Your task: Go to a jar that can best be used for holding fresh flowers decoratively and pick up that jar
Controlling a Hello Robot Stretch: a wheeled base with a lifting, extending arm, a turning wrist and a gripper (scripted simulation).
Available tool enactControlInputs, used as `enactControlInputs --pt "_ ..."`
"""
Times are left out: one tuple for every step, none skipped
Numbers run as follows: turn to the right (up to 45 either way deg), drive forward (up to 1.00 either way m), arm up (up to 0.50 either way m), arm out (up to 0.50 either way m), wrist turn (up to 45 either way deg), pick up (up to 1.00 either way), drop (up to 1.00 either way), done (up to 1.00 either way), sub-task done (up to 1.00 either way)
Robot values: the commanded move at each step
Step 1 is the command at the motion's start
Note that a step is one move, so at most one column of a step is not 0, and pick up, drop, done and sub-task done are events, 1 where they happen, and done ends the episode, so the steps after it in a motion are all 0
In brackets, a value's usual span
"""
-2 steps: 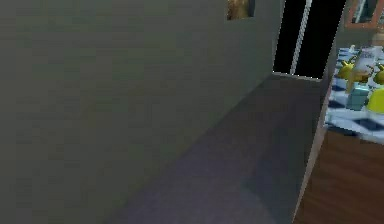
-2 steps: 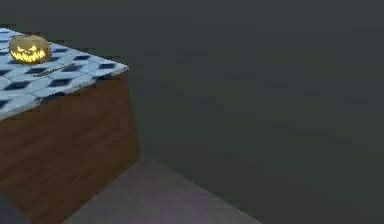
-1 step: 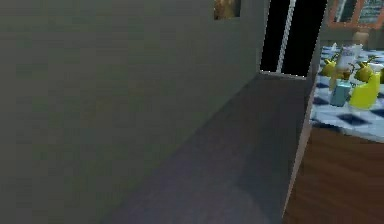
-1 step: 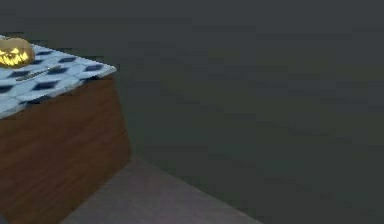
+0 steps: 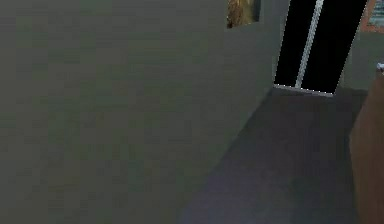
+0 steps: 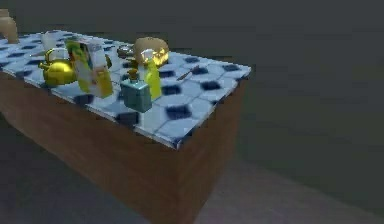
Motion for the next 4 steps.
enactControlInputs --pt "30.0 0.00 0.00 0.00 0.0 0.00 0.00 0.00 0.00" --pt "0.0 1.00 0.00 0.00 0.0 0.00 0.00 0.00 0.00" --pt "0.0 0.95 0.00 0.00 0.0 0.00 0.00 0.00 0.00" --pt "-24.0 0.00 0.00 0.00 0.0 0.00 0.00 0.00 0.00"
